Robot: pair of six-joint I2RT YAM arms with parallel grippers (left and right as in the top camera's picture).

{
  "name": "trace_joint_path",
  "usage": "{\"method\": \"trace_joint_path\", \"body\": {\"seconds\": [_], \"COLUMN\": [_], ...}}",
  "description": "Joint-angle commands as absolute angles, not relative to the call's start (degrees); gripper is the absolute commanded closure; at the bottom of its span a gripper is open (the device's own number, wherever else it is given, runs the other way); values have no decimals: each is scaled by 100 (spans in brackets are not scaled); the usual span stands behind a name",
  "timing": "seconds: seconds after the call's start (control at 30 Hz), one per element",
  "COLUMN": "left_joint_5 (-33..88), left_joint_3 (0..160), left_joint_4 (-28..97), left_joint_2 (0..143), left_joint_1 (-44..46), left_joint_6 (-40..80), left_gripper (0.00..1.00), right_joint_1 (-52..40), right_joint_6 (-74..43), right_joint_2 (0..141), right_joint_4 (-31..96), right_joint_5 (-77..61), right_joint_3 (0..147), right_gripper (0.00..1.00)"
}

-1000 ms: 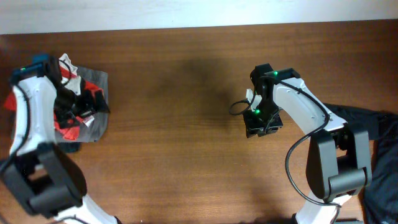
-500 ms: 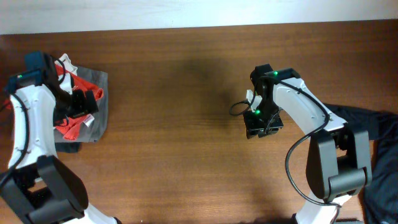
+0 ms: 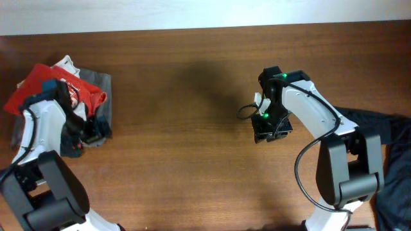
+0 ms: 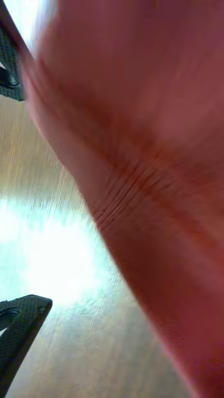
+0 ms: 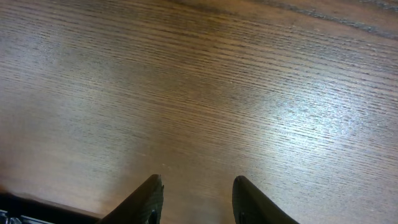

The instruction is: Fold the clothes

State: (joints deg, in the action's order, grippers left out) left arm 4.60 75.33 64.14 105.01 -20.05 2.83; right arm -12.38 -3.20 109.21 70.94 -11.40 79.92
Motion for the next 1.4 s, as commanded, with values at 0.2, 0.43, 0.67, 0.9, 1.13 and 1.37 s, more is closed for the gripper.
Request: {"method": "trace_joint_path", "body": {"seconds": [0.2, 0.43, 0.67, 0.9, 1.13, 1.37], "left_joint_5": [1406, 1704, 1964, 1977, 1977, 1925], "left_joint_3": [7404, 7566, 7566, 7566, 7642, 7575], "left_joint_4": [6366, 6147, 5588, 5384, 6184, 6523], "left_joint_2": [10473, 9275, 8420, 8355, 8274, 7467], "left_joint_1": [-1988, -1798, -1129, -320, -207, -134], "left_joint_6": [200, 38, -513, -786, -786, -786], "left_gripper": [1, 1, 1, 1, 1, 1], "right_joint_1": [-1197, -1190, -1138, -965, -687, -679], "right_joint_6": [-349, -346, -346, -303, -401, -873], "right_joint_2": [10825, 10562, 9950, 9773, 9310, 7933], "right_joint_4": [7118, 7046, 7002, 7155, 7607, 7404], "right_joint_5": [-1048, -1046, -1044, -1039, -961, -379], "right_joint_3": [7985, 8077, 8805, 9419, 9607, 9382], "right_gripper": [59, 59, 53, 1, 1, 1]}}
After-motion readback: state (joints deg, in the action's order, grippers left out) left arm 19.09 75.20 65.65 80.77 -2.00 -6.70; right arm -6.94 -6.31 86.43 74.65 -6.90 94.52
